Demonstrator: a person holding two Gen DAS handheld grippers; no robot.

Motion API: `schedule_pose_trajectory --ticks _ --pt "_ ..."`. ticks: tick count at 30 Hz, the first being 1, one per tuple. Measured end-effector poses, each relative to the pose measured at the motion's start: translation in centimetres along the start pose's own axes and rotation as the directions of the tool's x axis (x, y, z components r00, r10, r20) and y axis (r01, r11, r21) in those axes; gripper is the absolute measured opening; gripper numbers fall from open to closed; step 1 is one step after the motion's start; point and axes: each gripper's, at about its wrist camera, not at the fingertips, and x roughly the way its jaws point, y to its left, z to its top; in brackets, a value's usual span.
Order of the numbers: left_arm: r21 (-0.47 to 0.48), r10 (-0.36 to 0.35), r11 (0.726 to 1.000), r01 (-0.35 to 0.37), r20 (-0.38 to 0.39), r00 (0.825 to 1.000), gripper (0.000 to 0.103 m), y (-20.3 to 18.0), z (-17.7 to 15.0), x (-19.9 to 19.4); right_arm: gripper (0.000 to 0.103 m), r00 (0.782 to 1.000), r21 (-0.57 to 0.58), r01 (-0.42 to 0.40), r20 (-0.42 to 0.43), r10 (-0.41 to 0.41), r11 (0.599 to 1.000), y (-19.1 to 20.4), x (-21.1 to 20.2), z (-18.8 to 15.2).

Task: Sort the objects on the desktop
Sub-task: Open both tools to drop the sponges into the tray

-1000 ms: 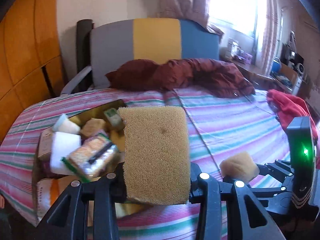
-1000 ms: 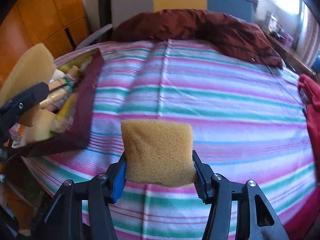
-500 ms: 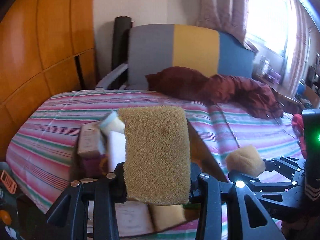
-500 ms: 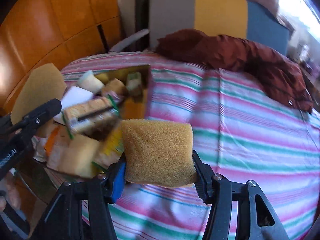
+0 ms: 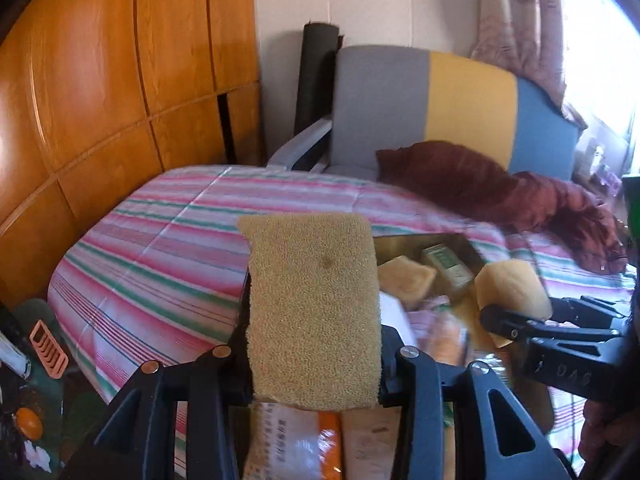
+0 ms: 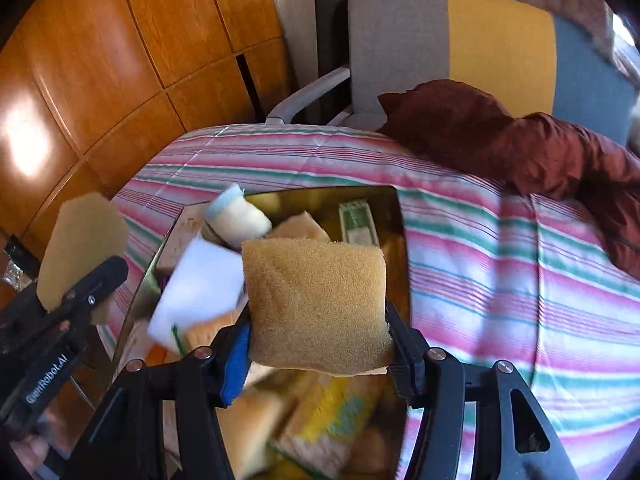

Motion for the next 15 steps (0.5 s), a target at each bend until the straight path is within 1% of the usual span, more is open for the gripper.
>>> schedule_pose_trajectory --ticks 2,4,5,7,9,10,11,12,14,15 --pt "0.002 0.011 1.0 -0.011 -0.033 0.999 0.041 0.1 -0.2 1.5 0.059 1.0 -0.002 0.002 -0.02 -0.002 1.0 0.3 1.3 0.4" --pt "-0.004 0.002 1.0 -0.002 -0.069 0.998 0.041 0.1 -0.7 3.0 0.059 0.999 -0.007 0.008 -0.044 -0.008 1.0 0.5 2.5 0.6" --pt "0.0 -0.007 1.0 0.007 -0.1 0.995 0.041 -0.2 -1.0 4.0 0.059 0.998 -0.006 0.008 -0.056 -0.009 1.0 0.6 3.1 0.7" --pt "0.007 -0.018 1.0 0.019 -0.122 0.992 0.041 -0.8 -1.5 5.0 0.06 0.996 0.005 0.011 -0.085 -0.011 1.0 0.4 4.2 0.5" --pt "0.031 0.0 0.999 0.005 -0.137 0.991 0.04 -1.4 -1.9 5.7 0.061 0.995 0.004 0.015 -0.094 -0.015 1.0 0.1 4.7 0.3" --pt "0.029 -0.004 1.0 0.009 -0.149 0.989 0.04 -1.5 -2.0 5.9 0.062 0.995 0.004 0.012 -0.096 -0.012 1.0 -0.1 4.8 0.3" --pt "0.001 -0.028 1.0 0.029 -0.168 0.985 0.04 -1.2 -2.1 6.5 0.062 0.995 0.009 0.01 -0.095 -0.009 1.0 -0.3 4.7 0.2" --pt "-0.011 -0.047 0.999 0.045 -0.183 0.982 0.042 -1.1 -2.2 6.8 0.063 0.996 0.016 0.008 -0.091 -0.007 1.0 -0.6 4.6 0.2" --pt "-0.008 -0.055 0.998 0.055 -0.183 0.982 0.044 -1.2 -2.2 7.0 0.065 0.997 0.021 -0.006 -0.074 0.007 1.0 -0.8 4.3 0.3" --pt "-0.007 -0.053 0.999 0.052 -0.182 0.982 0.049 -1.3 -2.2 6.9 0.07 0.997 0.023 -0.016 -0.07 0.017 1.0 -0.9 4.1 0.4"
